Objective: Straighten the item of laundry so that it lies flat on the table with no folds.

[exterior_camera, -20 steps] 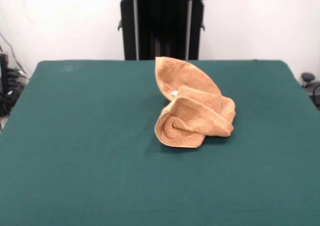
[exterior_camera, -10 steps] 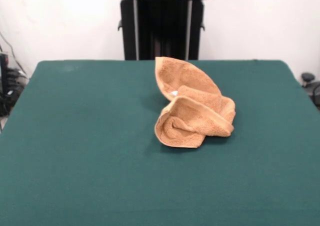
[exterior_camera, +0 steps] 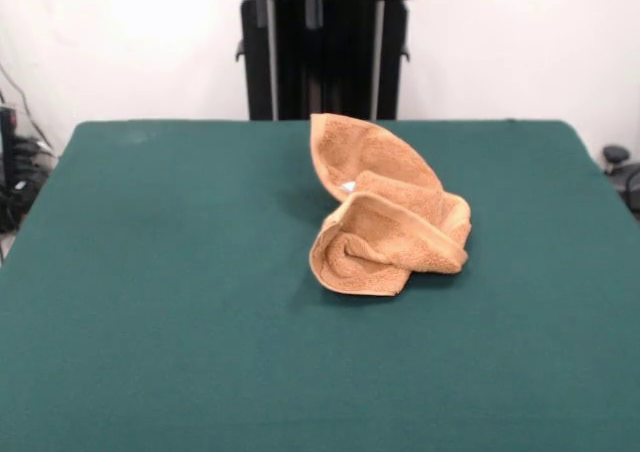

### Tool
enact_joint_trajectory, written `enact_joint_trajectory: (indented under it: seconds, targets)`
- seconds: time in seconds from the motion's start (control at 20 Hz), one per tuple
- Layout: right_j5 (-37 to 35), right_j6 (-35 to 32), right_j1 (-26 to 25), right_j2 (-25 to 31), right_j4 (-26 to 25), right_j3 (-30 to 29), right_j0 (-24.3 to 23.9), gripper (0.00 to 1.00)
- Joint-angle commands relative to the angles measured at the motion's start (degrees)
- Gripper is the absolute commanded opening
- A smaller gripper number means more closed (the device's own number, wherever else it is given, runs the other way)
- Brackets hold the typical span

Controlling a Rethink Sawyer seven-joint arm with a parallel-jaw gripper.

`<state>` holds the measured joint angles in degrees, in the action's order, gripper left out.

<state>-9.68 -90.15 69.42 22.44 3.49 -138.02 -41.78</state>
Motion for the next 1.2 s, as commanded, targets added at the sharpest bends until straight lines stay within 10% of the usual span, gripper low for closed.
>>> enact_joint_trajectory:
  seconds: [0.05,0.35,1.2]
  targets:
    - [5.0,-9.4,-8.6,24.4,-0.1,-10.4,-7.8,1.0]
    - [9.7,-13.0,-16.0,35.6,-2.0,-11.5,-14.8,1.0]
    - [13.1,-9.2,-19.1,30.0,-9.3,-8.7,-14.9,1.0]
